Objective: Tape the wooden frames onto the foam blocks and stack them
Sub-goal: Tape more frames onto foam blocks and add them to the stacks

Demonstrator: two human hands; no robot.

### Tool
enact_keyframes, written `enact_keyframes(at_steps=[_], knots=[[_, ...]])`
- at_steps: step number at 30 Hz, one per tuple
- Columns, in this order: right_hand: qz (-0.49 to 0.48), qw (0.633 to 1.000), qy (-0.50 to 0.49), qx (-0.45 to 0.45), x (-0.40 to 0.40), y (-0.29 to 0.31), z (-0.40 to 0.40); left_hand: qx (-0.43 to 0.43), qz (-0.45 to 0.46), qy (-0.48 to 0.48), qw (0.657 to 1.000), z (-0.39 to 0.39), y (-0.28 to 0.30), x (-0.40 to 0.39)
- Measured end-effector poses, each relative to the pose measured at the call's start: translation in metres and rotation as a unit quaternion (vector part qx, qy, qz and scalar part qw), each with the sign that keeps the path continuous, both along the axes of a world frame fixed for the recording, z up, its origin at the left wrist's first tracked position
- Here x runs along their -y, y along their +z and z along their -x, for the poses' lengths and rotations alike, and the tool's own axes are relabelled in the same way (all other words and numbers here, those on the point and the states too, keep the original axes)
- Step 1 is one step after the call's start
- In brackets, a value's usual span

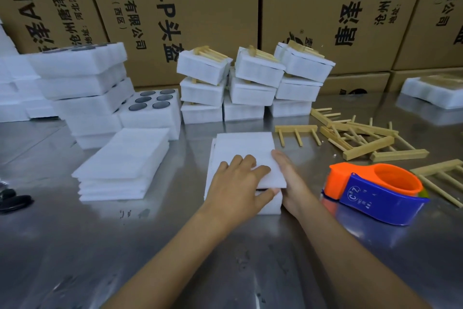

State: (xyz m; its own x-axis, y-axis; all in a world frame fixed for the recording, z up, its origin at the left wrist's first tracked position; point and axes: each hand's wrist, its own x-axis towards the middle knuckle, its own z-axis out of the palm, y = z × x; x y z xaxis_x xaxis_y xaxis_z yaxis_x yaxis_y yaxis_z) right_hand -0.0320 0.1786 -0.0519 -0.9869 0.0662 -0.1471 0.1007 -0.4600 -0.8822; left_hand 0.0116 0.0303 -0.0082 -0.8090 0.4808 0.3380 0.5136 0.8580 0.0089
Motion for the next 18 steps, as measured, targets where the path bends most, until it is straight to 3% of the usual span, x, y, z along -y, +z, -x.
enact_keyframes(at_steps=[4, 7, 9, 13, 18], knots=[[-0.037, 0.999, -0.034, 0.015, 0.004, 0.003, 0.001, 0.050, -0.089, 0.005, 0.995, 0.009, 0.010, 0.005], [-0.050, 0.998, -0.038, 0.023, 0.006, 0.005, -0.001, 0.021, -0.161, 0.017, 0.987, 0.041, 0.026, 0.003], [-0.065, 0.996, -0.045, 0.047, 0.007, 0.009, 0.003, 0.051, -0.120, 0.053, 0.990, 0.065, 0.030, 0.000], [-0.135, 0.983, -0.044, 0.117, -0.003, 0.030, 0.025, 0.222, -0.010, 0.131, 0.966, 0.090, 0.005, -0.006], [-0.316, 0.932, -0.128, 0.120, -0.034, 0.057, 0.079, 0.233, -0.033, 0.133, 0.963, 0.097, -0.006, -0.001]])
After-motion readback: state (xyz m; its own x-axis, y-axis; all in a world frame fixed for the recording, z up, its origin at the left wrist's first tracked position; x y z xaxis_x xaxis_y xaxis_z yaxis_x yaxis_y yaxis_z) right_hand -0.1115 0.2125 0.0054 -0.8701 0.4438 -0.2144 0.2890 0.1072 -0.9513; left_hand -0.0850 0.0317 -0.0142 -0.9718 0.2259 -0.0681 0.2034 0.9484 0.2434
